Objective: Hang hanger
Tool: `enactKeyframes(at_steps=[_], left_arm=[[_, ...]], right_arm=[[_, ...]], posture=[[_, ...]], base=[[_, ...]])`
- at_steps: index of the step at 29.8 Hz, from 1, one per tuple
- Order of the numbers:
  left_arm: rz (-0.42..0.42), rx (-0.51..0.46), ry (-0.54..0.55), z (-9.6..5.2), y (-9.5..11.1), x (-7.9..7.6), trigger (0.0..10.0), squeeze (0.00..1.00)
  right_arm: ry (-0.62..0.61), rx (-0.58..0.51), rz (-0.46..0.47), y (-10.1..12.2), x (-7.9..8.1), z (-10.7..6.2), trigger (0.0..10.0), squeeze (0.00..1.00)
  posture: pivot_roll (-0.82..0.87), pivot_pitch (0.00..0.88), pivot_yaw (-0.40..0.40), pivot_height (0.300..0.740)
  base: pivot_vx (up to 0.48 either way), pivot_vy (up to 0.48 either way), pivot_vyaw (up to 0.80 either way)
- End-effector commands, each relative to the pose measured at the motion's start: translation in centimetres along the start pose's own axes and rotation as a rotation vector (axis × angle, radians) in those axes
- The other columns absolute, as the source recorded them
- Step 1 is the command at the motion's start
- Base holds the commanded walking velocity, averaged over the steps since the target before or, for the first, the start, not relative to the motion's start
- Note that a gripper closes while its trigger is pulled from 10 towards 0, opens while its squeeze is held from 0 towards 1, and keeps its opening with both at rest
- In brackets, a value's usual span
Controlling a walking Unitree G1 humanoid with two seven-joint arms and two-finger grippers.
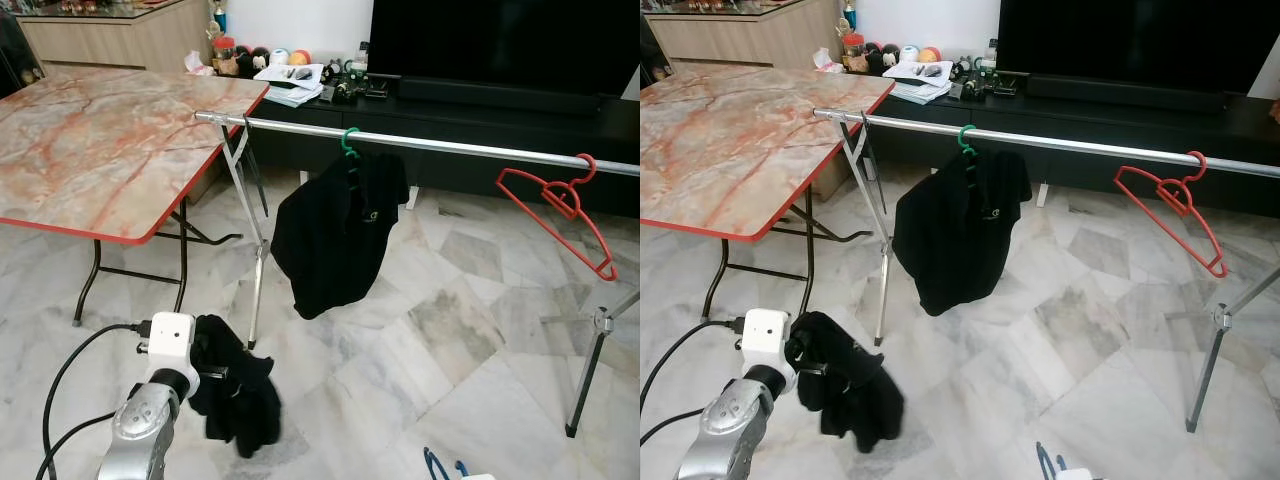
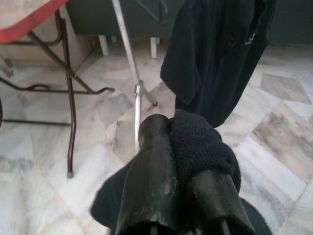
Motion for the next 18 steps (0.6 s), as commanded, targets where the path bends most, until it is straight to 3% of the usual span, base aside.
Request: enactKeyframes(at_steps=[1, 6, 18], left_arm=[[-0.018, -0.012, 0.020, -0.1, 0.3, 0.3, 10.0, 0.00], [-0.008, -0.002, 0.029, -0.4, 0.4, 0.1, 10.0, 0.00], [-0.005, -0.002, 0.001, -0.1, 0.9, -0.2, 10.0, 0.00]], right_arm=[[-0.017, -0.001, 0.051, -0.3, -0.1, -0.1, 10.0, 0.00], [0.012, -0.004, 0.059, -0.1, 0.8, 0.0, 10.0, 0.00], [0.015, -0.003, 0.100, -0.1, 1.4, 0.1, 10.0, 0.00]], posture=[[0.03, 0.046, 0.028, 0.740], [0.04, 0.037, 0.017, 0.740], [0.04, 0.014, 0.026, 0.740]], base=[[0.000, 0.000, 0.00], [0.000, 0.480, 0.00], [0.000, 0.480, 0.00]])
Point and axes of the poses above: a point about 5 cm out from each wrist's last joint towards the gripper, its own z axis pointing out of the wrist towards the gripper, its own y axis along the axis of the wrist's last joint, x = y × z, the point moved 1 cm from there along z, pointing out of the wrist towards the gripper, and after that the axes turned 1 degree about z, right-handed, at the moved point
